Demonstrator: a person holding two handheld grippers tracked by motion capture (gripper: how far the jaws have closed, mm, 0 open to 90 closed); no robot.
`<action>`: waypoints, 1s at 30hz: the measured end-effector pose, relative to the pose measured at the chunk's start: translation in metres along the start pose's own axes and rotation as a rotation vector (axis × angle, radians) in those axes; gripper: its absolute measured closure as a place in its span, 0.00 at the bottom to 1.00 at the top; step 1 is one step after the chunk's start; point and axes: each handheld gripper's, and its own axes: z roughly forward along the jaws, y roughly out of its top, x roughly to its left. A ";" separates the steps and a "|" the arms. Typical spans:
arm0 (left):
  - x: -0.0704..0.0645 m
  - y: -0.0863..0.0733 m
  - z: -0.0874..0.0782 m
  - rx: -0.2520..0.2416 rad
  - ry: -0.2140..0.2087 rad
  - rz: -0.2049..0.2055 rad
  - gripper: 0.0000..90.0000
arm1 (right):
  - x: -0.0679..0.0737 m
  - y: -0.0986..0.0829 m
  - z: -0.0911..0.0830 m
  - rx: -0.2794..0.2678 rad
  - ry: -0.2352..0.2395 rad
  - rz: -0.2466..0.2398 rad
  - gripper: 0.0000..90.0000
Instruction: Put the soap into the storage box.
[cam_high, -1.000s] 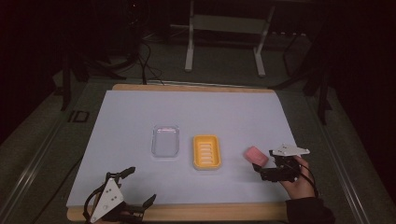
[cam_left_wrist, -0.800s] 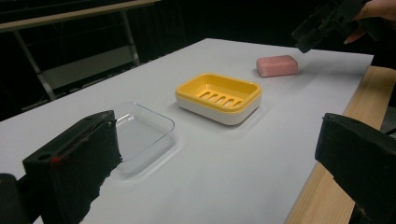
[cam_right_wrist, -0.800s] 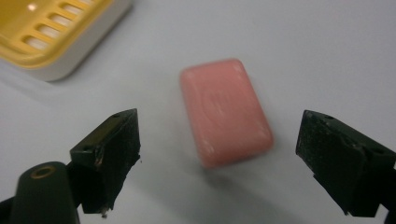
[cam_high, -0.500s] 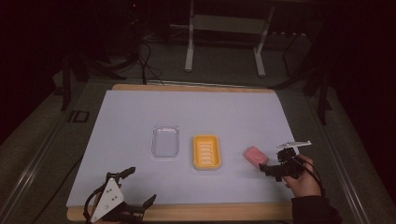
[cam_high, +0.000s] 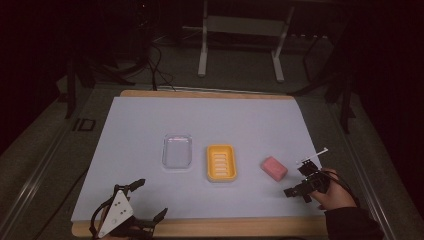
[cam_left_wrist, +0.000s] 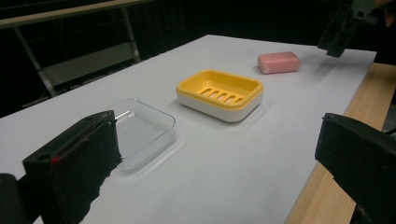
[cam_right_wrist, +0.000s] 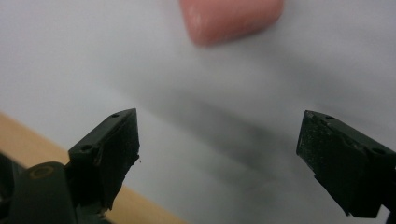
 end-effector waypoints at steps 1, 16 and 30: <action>0.000 0.000 0.000 0.000 0.000 -0.001 0.00 | 0.000 0.000 0.001 0.022 0.004 -0.015 0.15; 0.000 0.000 0.000 0.000 -0.005 -0.003 0.00 | -0.002 0.009 0.002 0.220 0.037 -0.204 0.15; 0.000 0.000 0.000 -0.001 -0.010 -0.005 0.00 | -0.008 0.025 -0.003 0.295 -0.006 -0.270 0.14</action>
